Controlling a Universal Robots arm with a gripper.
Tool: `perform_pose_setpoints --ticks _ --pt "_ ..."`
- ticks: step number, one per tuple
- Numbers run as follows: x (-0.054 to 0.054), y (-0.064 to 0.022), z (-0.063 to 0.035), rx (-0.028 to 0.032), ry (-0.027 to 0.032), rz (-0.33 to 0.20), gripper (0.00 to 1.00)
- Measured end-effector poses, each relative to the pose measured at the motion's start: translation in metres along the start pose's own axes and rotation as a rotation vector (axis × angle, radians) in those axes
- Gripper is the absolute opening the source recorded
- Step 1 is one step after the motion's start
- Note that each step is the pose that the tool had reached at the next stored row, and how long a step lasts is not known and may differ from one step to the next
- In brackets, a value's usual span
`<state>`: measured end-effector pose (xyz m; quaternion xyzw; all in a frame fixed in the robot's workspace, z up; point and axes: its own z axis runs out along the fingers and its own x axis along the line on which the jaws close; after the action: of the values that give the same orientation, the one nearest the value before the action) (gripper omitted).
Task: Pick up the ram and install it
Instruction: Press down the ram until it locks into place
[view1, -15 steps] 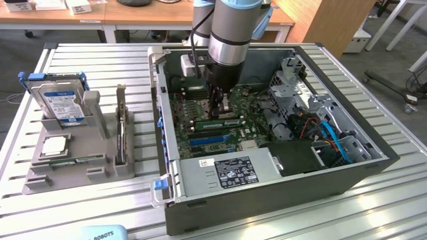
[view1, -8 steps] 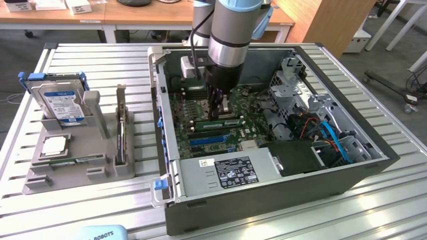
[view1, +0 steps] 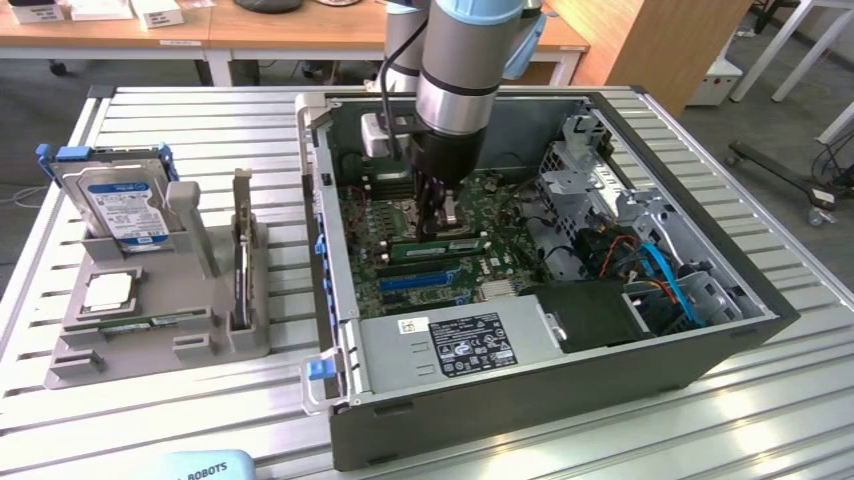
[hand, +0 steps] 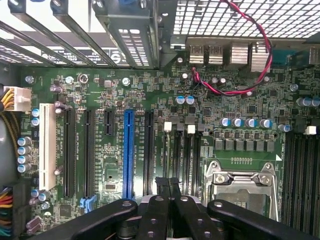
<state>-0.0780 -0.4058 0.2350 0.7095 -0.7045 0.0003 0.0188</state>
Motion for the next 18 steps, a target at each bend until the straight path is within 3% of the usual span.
perform_pose_setpoints --ticks 18 --pt "-0.0016 0.0016 0.0054 -0.0001 0.0006 0.0 0.1"
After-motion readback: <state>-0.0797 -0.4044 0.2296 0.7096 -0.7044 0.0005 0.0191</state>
